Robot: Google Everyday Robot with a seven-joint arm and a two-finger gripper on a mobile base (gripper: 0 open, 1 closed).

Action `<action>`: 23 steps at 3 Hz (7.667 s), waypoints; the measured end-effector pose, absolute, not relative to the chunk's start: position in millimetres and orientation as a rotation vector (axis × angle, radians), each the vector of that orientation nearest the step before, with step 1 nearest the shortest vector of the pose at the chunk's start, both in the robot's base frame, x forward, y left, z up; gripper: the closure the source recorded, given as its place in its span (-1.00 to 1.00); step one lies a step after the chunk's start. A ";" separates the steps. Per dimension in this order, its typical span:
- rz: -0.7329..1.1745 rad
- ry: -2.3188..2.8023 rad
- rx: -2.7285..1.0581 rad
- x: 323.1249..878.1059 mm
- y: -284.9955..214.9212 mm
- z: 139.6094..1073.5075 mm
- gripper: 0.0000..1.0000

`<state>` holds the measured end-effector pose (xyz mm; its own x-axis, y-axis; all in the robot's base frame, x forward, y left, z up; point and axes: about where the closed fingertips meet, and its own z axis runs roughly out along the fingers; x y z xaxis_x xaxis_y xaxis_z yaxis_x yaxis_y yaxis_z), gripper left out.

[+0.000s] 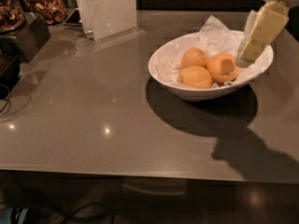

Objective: Pick orange from white bowl

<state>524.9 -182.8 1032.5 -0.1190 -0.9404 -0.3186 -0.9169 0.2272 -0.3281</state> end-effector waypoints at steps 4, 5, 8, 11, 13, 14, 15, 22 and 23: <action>0.063 2.116 -1.518 576.4 -217.5 1007.8 -1.00; 0.063 2.116 -1.518 576.5 -217.5 1007.7 -0.62; 0.236 2.169 -1.582 603.6 -200.1 948.1 -0.94; 0.356 2.250 -1.614 609.8 -199.2 895.4 -0.84; 0.405 2.304 -1.608 603.8 -205.6 872.7 -0.74; 0.423 2.321 -1.609 602.5 -205.9 864.5 -0.72; 0.427 2.324 -1.609 602.3 -206.1 863.1 -0.34; 0.679 1.780 -1.492 570.6 -184.1 985.0 1.00; 0.688 1.767 -1.480 573.8 -179.2 987.3 1.00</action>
Offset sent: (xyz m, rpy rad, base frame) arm 0.0532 -0.0435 -0.0257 0.1610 0.0427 -0.1397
